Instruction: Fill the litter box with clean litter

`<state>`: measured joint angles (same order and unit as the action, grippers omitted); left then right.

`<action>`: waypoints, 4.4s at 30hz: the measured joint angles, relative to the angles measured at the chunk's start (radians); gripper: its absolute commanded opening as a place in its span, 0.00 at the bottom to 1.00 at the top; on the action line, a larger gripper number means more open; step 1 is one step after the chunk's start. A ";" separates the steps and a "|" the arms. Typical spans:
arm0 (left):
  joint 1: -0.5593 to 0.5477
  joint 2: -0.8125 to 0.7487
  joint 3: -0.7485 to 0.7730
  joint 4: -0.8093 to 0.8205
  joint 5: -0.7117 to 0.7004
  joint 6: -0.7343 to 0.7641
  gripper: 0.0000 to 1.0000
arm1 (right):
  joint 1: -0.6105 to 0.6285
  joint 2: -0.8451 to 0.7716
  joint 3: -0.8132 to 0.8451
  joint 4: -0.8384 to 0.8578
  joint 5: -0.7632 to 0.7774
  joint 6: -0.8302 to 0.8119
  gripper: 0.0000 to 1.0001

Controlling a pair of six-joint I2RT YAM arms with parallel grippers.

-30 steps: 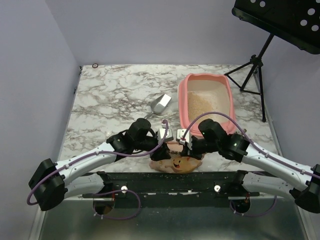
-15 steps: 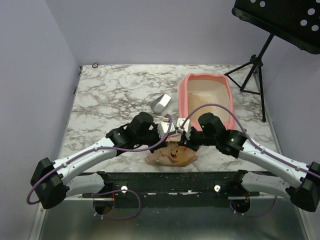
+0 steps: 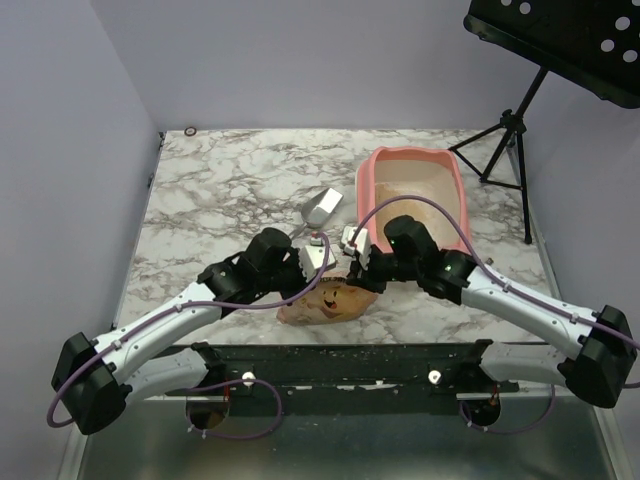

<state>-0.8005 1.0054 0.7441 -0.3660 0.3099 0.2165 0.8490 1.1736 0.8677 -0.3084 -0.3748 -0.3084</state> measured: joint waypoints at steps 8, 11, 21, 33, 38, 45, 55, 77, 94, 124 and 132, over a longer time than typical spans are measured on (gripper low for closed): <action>0.014 0.018 -0.006 -0.033 -0.003 -0.001 0.00 | -0.013 -0.045 -0.041 0.001 0.000 -0.001 0.38; 0.014 0.008 -0.007 -0.034 0.000 0.000 0.00 | -0.013 -0.072 -0.053 0.002 0.009 -0.023 0.39; 0.010 -0.003 -0.010 -0.041 0.000 -0.009 0.00 | -0.013 -0.126 -0.106 0.017 0.034 -0.166 0.44; 0.008 -0.056 -0.040 -0.043 -0.009 -0.035 0.00 | -0.048 -0.093 -0.145 0.016 0.037 -0.313 0.43; 0.008 -0.063 -0.043 -0.045 -0.014 -0.042 0.00 | -0.074 -0.088 -0.147 0.015 0.022 -0.317 0.14; 0.007 -0.063 -0.045 -0.045 -0.041 -0.049 0.00 | -0.082 -0.052 -0.122 -0.017 -0.028 -0.310 0.00; 0.004 0.000 0.087 -0.089 -0.056 0.028 0.00 | -0.077 -0.171 -0.068 -0.116 0.091 -0.261 0.00; 0.013 0.112 -0.008 0.106 -0.061 0.038 0.00 | -0.079 -0.324 -0.163 -0.042 0.475 0.134 0.78; 0.007 0.109 -0.007 0.100 -0.111 -0.025 0.00 | -0.653 -0.390 -0.081 -0.242 0.970 0.790 0.68; 0.006 0.083 -0.010 0.085 -0.141 -0.035 0.00 | -0.903 -0.068 -0.281 -0.104 0.772 1.004 0.07; 0.006 0.083 -0.010 0.085 -0.143 -0.035 0.00 | -0.905 -0.061 -0.281 -0.045 0.629 0.996 0.04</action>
<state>-0.7940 1.0882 0.7338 -0.2813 0.1673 0.1818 -0.0563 1.1130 0.5865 -0.3534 0.2546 0.6872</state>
